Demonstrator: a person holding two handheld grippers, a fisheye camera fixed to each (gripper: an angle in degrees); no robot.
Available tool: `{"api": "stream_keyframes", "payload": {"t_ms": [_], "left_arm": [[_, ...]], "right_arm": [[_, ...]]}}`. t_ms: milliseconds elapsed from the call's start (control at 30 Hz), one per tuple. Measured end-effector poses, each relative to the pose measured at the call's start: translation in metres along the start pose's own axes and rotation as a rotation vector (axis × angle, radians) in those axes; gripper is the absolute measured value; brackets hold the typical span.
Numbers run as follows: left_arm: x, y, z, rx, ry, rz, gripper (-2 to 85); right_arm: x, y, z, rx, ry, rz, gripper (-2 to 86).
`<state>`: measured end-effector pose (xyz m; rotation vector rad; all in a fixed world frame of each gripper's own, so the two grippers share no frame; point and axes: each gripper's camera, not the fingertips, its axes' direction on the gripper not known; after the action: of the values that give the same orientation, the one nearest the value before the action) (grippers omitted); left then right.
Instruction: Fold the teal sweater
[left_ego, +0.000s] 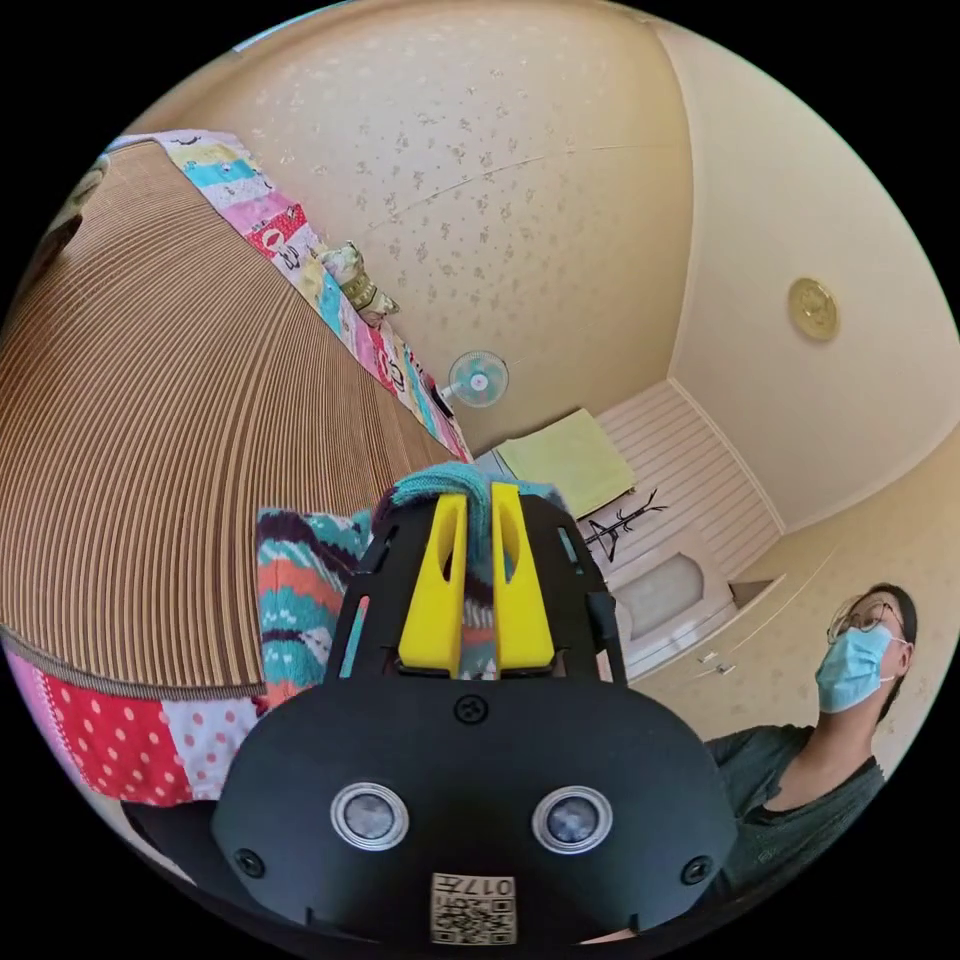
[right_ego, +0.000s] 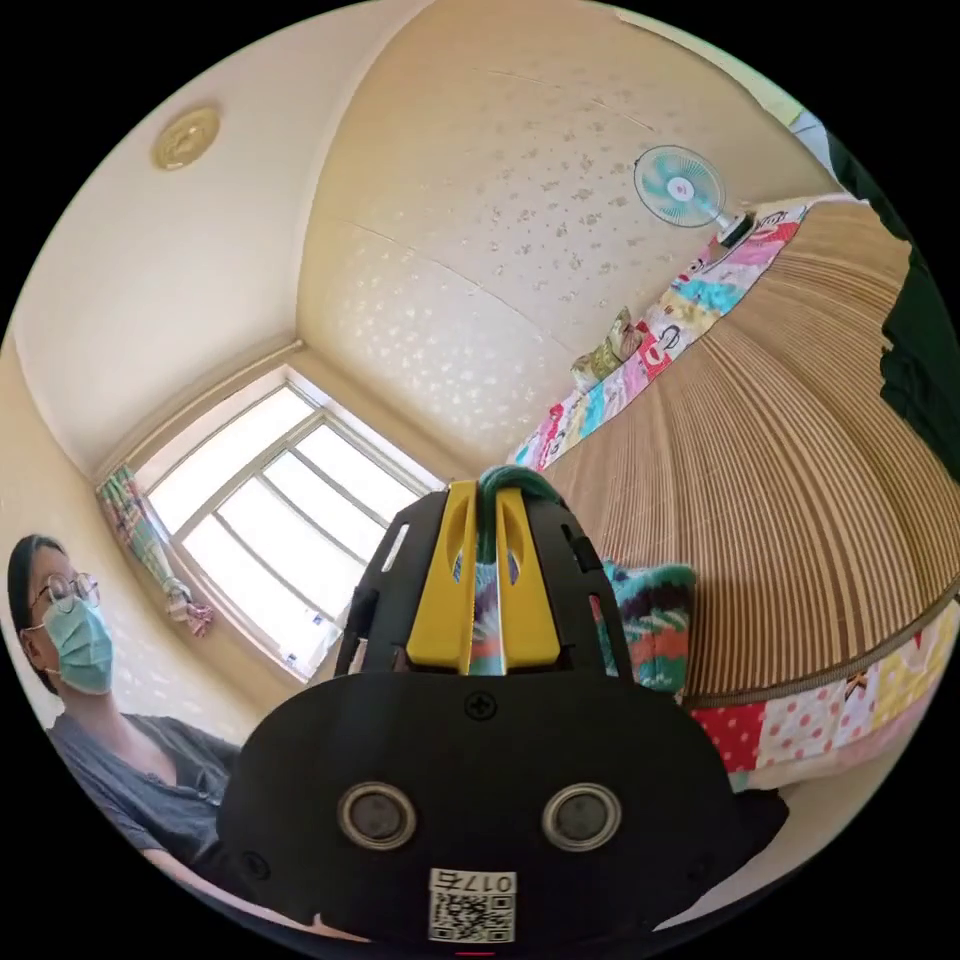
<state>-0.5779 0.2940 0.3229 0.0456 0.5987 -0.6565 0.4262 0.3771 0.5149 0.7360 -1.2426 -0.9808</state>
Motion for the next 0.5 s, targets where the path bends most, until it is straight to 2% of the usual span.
{"api": "stream_keyframes", "payload": {"t_ms": [67,100,167,233,300,367,433,500], "left_arm": [[-0.027,-0.012,0.032,-0.049,-0.104,-0.081,5.0],[-0.047,-0.011,0.051,-0.084,-0.158,-0.127,5.7],[-0.069,-0.003,0.07,-0.143,-0.223,-0.156,8.9],[-0.067,0.008,0.064,-0.13,-0.256,-0.104,12.3],[-0.044,0.027,0.028,-0.036,-0.275,0.012,13.8],[-0.028,0.047,-0.006,0.015,-0.325,0.068,14.9],[-0.02,0.074,-0.036,0.033,-0.416,0.058,16.1],[-0.029,0.115,-0.057,-0.022,-0.497,-0.026,20.9]], "right_arm": [[0.028,-0.008,0.052,-0.061,0.234,0.085,3.5],[0.04,-0.005,0.065,-0.085,0.286,0.118,3.9],[0.095,0.016,0.117,-0.261,0.459,0.238,5.9],[0.12,0.034,0.139,-0.369,0.467,0.254,8.5],[0.112,0.045,0.134,-0.353,0.417,0.153,10.4],[0.09,0.059,0.112,-0.288,0.452,0.083,12.0],[0.062,0.074,0.094,-0.223,0.457,0.005,12.3],[0.032,0.097,0.085,-0.184,0.437,-0.07,11.6]]}}
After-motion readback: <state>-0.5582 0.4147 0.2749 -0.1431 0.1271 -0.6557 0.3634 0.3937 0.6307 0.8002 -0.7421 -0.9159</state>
